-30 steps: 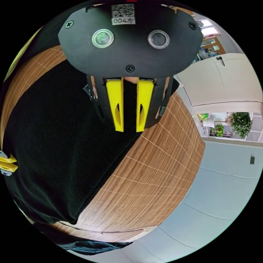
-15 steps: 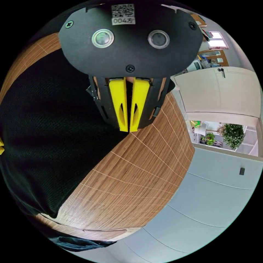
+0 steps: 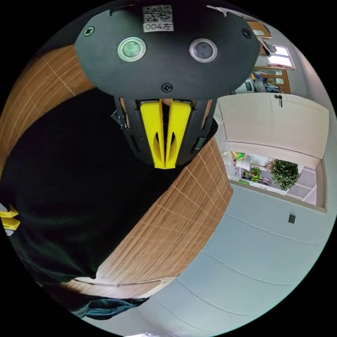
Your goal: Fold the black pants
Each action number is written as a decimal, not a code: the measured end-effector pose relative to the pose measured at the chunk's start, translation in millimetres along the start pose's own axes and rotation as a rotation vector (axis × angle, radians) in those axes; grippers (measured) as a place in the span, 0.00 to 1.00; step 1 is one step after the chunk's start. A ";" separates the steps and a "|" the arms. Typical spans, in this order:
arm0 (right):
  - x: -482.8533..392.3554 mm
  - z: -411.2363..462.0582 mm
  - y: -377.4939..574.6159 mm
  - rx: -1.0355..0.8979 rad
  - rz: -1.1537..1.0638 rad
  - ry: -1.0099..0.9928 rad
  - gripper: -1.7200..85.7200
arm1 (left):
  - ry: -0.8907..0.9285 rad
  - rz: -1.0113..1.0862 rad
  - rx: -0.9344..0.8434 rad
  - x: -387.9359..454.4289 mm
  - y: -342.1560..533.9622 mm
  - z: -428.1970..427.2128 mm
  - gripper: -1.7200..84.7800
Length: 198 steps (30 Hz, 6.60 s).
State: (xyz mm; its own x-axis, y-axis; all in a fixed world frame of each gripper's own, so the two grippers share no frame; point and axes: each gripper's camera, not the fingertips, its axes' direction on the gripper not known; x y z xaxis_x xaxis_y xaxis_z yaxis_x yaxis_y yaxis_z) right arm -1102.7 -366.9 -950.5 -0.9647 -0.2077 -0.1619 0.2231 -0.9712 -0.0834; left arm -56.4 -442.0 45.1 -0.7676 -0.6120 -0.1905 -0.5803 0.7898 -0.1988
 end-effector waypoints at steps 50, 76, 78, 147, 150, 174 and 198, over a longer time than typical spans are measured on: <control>489.4 177.0 47.8 -0.119 0.547 -0.685 0.22 | -0.128 0.254 -0.015 260.0 14.6 -32.9 0.02; 200.9 83.4 -164.5 -0.148 -0.104 0.006 0.10 | -0.195 0.232 0.008 289.7 30.2 -25.2 0.02; 187.1 107.4 -174.7 -0.287 -0.140 0.048 0.10 | -0.202 0.239 0.022 291.2 32.9 -25.0 0.02; 159.7 21.2 -89.7 -0.099 0.295 0.000 0.17 | -0.085 0.459 0.262 267.8 84.2 -20.4 0.02; 202.8 2.6 -50.1 -0.018 0.418 -0.039 0.17 | -0.090 0.420 0.283 268.9 89.5 -20.8 0.02; 428.9 111.1 9.8 -0.361 0.543 -0.393 0.20 | -0.195 0.361 0.180 299.3 72.6 -36.0 0.02; 352.9 5.0 -24.4 -0.346 0.405 0.276 0.13 | -0.124 0.231 0.165 335.0 -48.1 -81.9 0.02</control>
State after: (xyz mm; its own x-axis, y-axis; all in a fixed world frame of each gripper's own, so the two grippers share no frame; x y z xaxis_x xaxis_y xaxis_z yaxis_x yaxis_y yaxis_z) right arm -1449.2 -417.1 -1000.7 -0.7319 -0.4701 -0.4934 0.6425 -0.7172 -0.2698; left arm -307.9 -681.6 69.6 -0.8294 -0.4251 -0.3624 -0.3341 0.8974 -0.2882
